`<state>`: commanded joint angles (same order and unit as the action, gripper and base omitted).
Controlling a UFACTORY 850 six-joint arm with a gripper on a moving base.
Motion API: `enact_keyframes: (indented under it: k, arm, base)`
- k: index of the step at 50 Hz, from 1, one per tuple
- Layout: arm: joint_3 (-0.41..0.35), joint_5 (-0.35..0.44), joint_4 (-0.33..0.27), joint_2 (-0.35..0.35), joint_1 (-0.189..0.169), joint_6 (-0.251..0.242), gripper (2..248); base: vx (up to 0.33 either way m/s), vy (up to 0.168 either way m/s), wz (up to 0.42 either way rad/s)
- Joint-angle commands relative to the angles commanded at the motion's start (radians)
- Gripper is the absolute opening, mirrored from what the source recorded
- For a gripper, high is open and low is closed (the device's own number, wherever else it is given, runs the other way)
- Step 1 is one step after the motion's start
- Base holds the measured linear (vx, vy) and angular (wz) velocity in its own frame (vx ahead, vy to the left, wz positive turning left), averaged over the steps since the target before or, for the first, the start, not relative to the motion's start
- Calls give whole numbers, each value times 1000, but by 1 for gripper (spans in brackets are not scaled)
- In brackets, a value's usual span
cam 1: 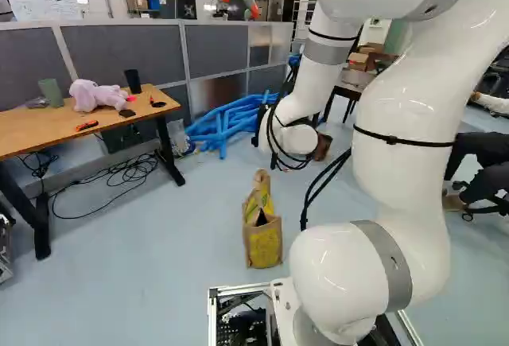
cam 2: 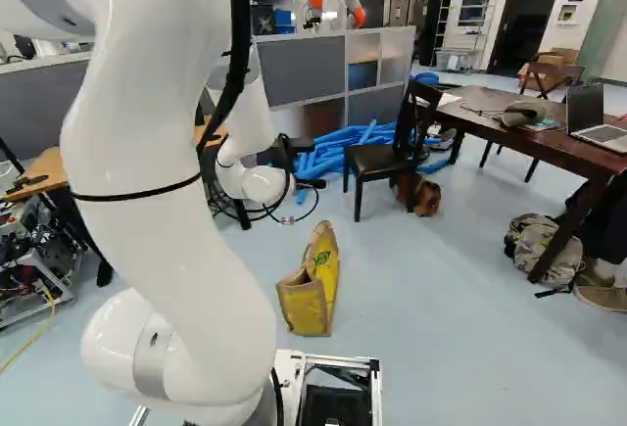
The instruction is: Pick up the bag on the ground and place it on the table
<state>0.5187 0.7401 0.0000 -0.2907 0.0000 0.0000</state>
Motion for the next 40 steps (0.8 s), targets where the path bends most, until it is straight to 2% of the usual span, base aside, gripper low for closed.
enact_keyframes:
  k: [40]
  arm:
    - [191, -40, 0, -239, 0, 0, 247]
  base:
    - [0, 0, 0]
